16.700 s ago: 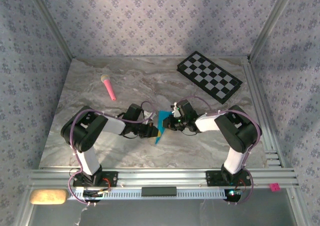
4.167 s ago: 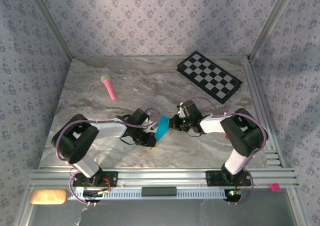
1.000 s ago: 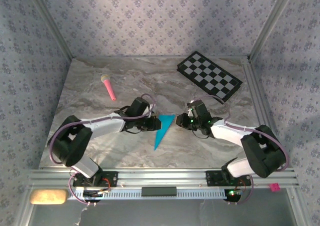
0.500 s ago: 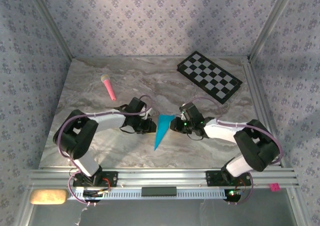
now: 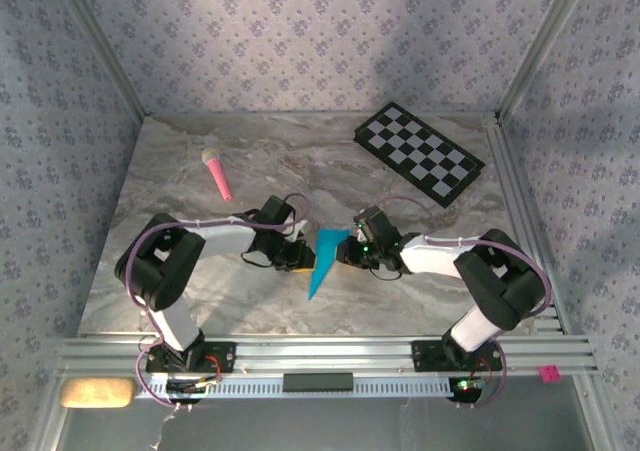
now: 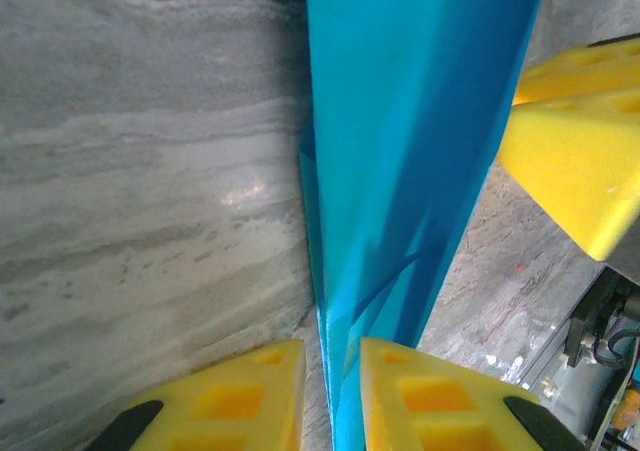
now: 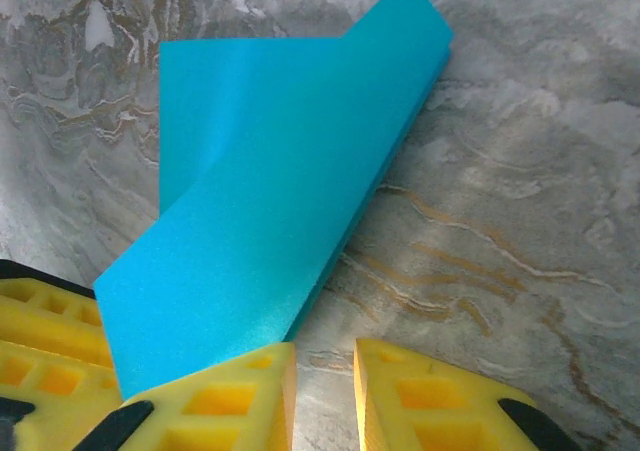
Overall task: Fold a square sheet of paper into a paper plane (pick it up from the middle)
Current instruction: Move a paper plane to the center of the table.
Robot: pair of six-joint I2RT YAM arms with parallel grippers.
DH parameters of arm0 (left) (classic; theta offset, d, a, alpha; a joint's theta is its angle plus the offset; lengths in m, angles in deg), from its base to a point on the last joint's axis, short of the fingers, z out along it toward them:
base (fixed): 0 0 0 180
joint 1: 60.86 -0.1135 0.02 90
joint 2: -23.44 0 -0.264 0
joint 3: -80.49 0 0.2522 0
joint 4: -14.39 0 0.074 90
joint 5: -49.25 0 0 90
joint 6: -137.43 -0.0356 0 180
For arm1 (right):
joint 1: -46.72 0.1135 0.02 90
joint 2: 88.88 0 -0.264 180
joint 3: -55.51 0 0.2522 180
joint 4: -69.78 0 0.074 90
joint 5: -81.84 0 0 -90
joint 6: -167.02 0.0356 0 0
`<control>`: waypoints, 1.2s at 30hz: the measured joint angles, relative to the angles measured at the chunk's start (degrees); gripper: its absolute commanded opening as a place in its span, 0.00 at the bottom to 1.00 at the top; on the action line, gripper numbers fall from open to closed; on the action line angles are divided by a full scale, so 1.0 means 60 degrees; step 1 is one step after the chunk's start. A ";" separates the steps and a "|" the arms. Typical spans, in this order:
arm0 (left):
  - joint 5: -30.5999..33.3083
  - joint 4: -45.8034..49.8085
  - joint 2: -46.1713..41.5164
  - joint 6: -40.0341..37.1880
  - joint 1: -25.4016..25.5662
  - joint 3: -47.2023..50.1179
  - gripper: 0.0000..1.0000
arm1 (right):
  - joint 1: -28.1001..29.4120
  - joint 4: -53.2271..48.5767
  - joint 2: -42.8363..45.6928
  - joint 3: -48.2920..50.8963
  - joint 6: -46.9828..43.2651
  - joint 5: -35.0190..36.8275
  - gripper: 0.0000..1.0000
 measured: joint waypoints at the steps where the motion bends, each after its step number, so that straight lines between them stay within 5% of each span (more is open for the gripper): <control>1: -0.0069 0.0000 0.0055 -0.0004 0.0029 -0.0025 0.22 | 0.0000 0.0076 -0.0007 0.0000 0.0022 -0.0047 0.23; 12: -0.0495 -0.0339 0.0415 0.0036 0.0204 -0.0146 0.21 | -0.0004 0.0692 -0.0073 0.0025 0.0270 -0.0583 0.23; 23: -0.0721 -0.0874 0.0412 0.0284 0.0215 -0.0146 0.04 | -0.0051 0.0561 0.0164 0.0270 0.0350 -0.0466 0.27; 30: 0.0608 -0.0036 -0.0678 0.0069 0.0335 -0.0397 0.01 | -0.0175 -0.0153 0.1402 0.0211 0.0525 -0.0069 0.46; 36: 0.2000 0.0969 -0.0911 -0.0328 0.0597 -0.1053 0.00 | -0.0055 -0.0433 0.1464 -0.0386 0.0543 -0.0091 0.48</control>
